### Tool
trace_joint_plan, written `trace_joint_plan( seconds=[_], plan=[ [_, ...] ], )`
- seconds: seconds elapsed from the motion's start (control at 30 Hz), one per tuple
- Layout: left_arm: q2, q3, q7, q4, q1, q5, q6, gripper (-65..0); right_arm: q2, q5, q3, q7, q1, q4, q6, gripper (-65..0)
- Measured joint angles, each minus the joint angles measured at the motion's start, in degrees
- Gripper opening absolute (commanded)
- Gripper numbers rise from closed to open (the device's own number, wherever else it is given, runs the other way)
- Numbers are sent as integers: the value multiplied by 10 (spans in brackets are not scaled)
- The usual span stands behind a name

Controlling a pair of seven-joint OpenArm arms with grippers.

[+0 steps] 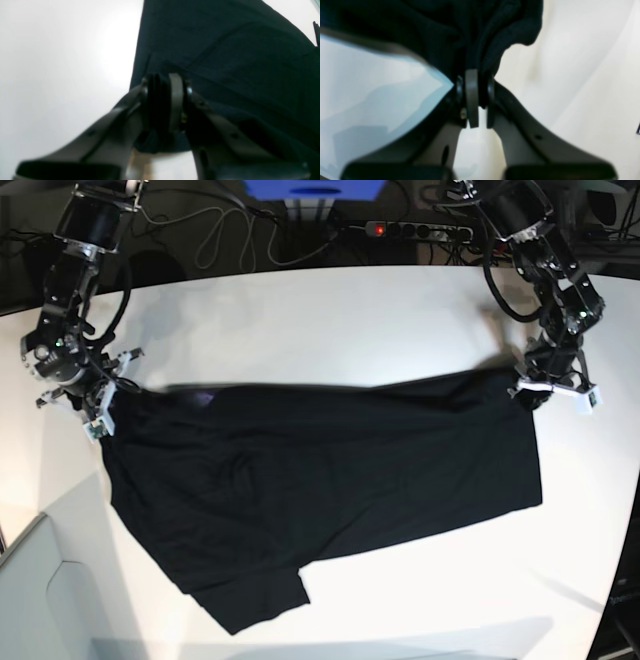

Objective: Fold the T-shirt properly
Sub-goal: 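Hold the folded edge with both grippers and lift slightly, then reposition the left gripper along the folded edge and regrasp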

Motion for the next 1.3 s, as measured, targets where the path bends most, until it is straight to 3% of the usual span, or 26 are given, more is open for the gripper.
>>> trace_joint_plan(
  seconds=[0.13, 0.33, 0.47, 0.8, 1.1, 1.3],
  plan=[
    [0, 0, 0, 0, 0, 0, 0, -620, 0, 0, 0, 0, 0, 0, 0, -647],
    [0, 0, 0, 0, 0, 0, 0, -578, 0, 0, 0, 0, 0, 0, 0, -647],
    [0, 0, 0, 0, 0, 0, 0, -650, 0, 0, 0, 0, 0, 0, 0, -647],
    [1, 0, -2, 14, 26, -10, 0, -650, 0, 0, 0, 0, 0, 0, 0, -647],
    [7, 1, 0, 97, 127, -103, -2, -650, 0, 0, 0, 0, 0, 0, 0, -647],
    [7, 1, -2, 170, 170, -133, -2, -650, -13, 2, -1, -1, 0, 0, 0, -647]
  ],
)
